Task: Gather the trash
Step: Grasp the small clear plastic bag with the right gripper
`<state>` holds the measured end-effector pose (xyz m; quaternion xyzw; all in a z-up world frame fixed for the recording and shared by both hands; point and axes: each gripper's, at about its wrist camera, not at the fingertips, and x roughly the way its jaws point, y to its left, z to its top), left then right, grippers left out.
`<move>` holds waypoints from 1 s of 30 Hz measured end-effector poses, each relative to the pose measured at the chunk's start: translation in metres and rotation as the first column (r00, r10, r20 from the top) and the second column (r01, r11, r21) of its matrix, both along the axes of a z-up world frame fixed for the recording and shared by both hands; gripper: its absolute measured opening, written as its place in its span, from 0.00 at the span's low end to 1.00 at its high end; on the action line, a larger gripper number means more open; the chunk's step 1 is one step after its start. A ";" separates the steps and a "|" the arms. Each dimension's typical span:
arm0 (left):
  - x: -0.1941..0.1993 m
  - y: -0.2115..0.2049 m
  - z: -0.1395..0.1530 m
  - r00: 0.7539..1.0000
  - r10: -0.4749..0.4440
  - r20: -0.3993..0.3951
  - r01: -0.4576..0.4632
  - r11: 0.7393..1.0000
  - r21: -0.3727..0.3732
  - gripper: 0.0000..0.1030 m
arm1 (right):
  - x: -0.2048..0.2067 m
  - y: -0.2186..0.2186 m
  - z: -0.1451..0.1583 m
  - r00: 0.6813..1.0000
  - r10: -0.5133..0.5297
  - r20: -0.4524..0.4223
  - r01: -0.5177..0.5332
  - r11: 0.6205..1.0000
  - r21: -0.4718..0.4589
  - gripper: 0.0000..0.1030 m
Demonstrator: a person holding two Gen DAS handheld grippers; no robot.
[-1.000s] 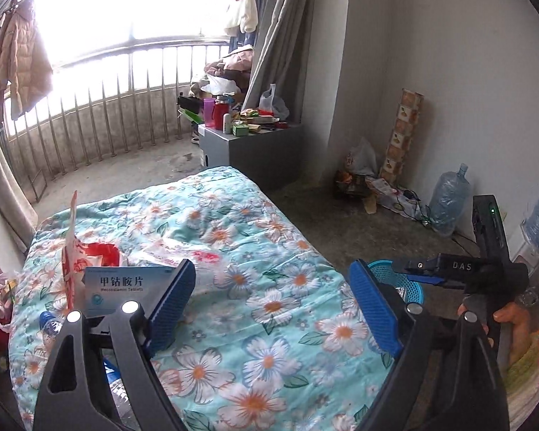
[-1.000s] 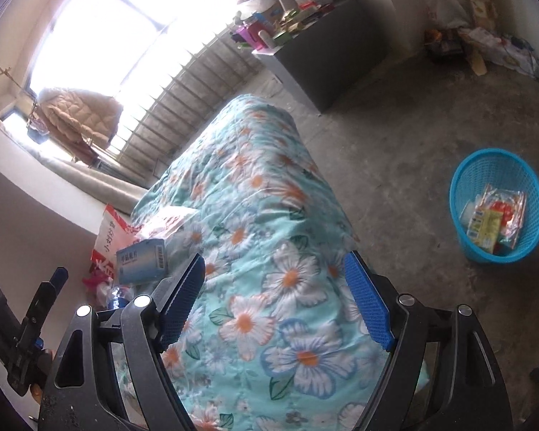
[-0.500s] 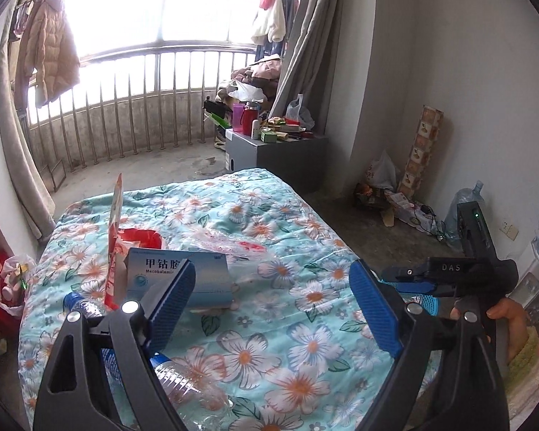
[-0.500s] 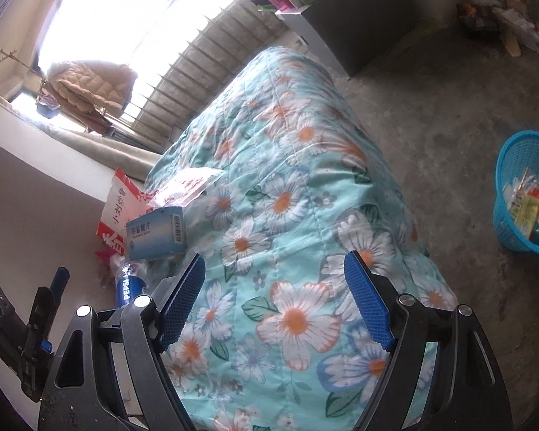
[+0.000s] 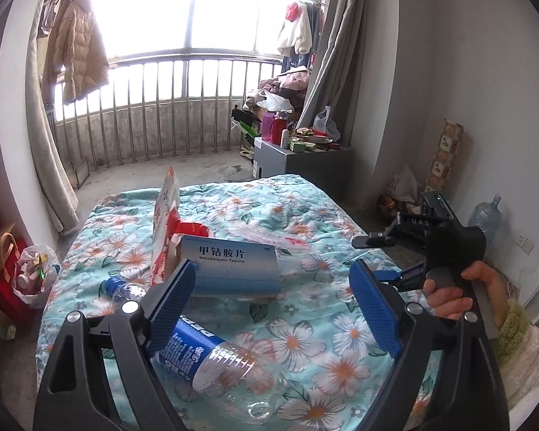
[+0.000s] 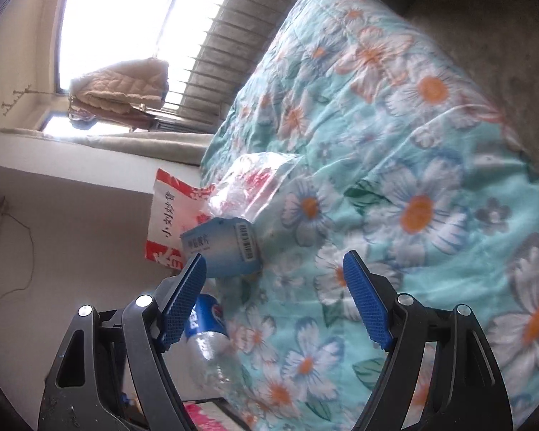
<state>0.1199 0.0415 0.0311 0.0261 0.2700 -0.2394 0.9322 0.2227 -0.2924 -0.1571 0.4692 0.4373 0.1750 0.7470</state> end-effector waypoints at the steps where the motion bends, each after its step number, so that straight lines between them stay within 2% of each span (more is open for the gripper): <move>1: -0.001 0.003 0.000 1.000 0.004 0.005 -0.004 1.000 0.003 0.83 | 0.008 0.002 -0.002 1.000 0.001 -0.005 -0.001 1.000 0.031 0.71; 5: -0.004 0.016 -0.004 1.000 0.019 0.014 -0.019 1.000 0.004 0.83 | 0.036 0.009 -0.013 0.999 -0.002 -0.048 0.007 0.995 0.104 0.64; 11: -0.006 0.030 -0.007 0.999 0.040 0.022 -0.039 0.999 -0.002 0.83 | 0.063 0.021 -0.023 0.995 0.016 -0.101 -0.005 0.994 0.108 0.50; 14: -0.007 0.036 -0.009 0.999 0.045 0.016 -0.044 0.999 -0.013 0.83 | 0.069 0.025 -0.025 0.994 0.016 -0.105 -0.003 0.993 0.122 0.35; 16: -0.008 0.040 -0.011 0.999 0.045 0.013 -0.045 0.999 -0.018 0.83 | 0.070 0.028 -0.027 0.994 0.016 -0.105 -0.001 0.990 0.144 0.18; 18: -0.010 0.042 -0.013 0.999 0.042 0.012 -0.041 0.999 -0.017 0.83 | 0.071 0.028 -0.027 0.995 0.011 -0.101 0.006 0.987 0.160 0.12; 21: -0.012 0.042 -0.016 0.999 0.035 0.013 -0.034 0.999 -0.009 0.83 | 0.063 0.022 -0.024 0.997 -0.002 -0.077 0.016 0.983 0.181 0.06; 30: -0.005 0.040 -0.024 0.999 0.025 -0.026 -0.025 0.999 -0.024 0.83 | 0.034 -0.004 -0.015 0.998 -0.056 -0.027 0.060 0.976 0.207 0.03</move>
